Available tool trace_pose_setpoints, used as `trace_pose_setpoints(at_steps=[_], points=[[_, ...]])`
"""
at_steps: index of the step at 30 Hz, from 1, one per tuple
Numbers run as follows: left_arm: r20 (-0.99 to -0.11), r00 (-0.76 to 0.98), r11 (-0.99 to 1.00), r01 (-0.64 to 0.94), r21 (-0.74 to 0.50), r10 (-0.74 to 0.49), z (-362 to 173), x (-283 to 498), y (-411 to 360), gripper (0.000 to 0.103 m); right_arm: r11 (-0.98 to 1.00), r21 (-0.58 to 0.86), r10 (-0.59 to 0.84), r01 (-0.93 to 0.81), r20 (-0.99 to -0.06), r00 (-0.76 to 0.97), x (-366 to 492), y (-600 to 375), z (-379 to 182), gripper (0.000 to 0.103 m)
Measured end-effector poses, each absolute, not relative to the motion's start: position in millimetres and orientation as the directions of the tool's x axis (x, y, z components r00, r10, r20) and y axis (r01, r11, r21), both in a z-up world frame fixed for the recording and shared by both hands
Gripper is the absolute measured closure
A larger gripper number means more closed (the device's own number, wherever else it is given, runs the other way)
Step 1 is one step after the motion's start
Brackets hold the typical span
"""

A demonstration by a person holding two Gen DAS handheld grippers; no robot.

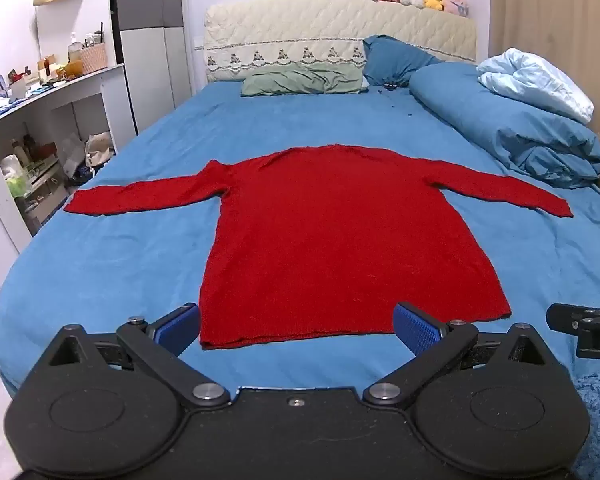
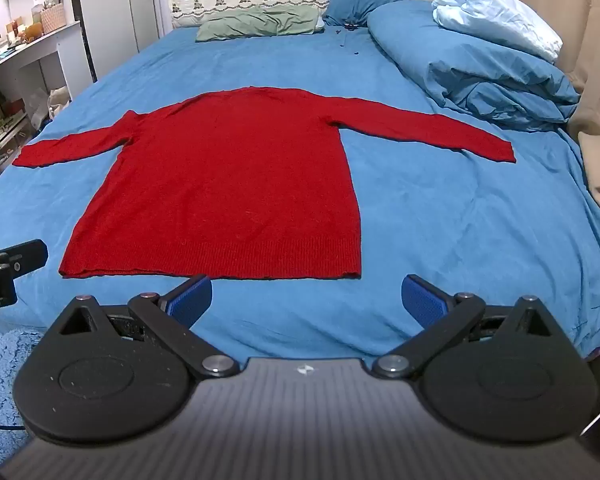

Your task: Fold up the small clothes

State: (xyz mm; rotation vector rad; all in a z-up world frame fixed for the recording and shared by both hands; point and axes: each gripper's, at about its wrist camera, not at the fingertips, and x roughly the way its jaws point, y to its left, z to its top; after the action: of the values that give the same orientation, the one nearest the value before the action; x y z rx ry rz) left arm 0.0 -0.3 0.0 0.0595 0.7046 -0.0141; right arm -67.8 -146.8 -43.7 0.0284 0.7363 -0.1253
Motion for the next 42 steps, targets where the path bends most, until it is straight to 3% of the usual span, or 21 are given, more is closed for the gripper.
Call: trace_pose_setpoints(at_steps=[7, 42], points=[[-0.611, 0.792, 0.998, 0.034, 0.057, 0.008, -2, -3, -7, 0.000, 0.992, -0.013, -0.100, 0.123, -0.670, 0.735, -67, -147, -44, 0.000], [-0.593, 0.805, 0.996, 0.060, 0.060, -0.012, 2, -14, -2, 0.000, 0.992, -0.007, -0.098, 0.127, -0.670, 0.736, -70, -150, -42, 0.000]])
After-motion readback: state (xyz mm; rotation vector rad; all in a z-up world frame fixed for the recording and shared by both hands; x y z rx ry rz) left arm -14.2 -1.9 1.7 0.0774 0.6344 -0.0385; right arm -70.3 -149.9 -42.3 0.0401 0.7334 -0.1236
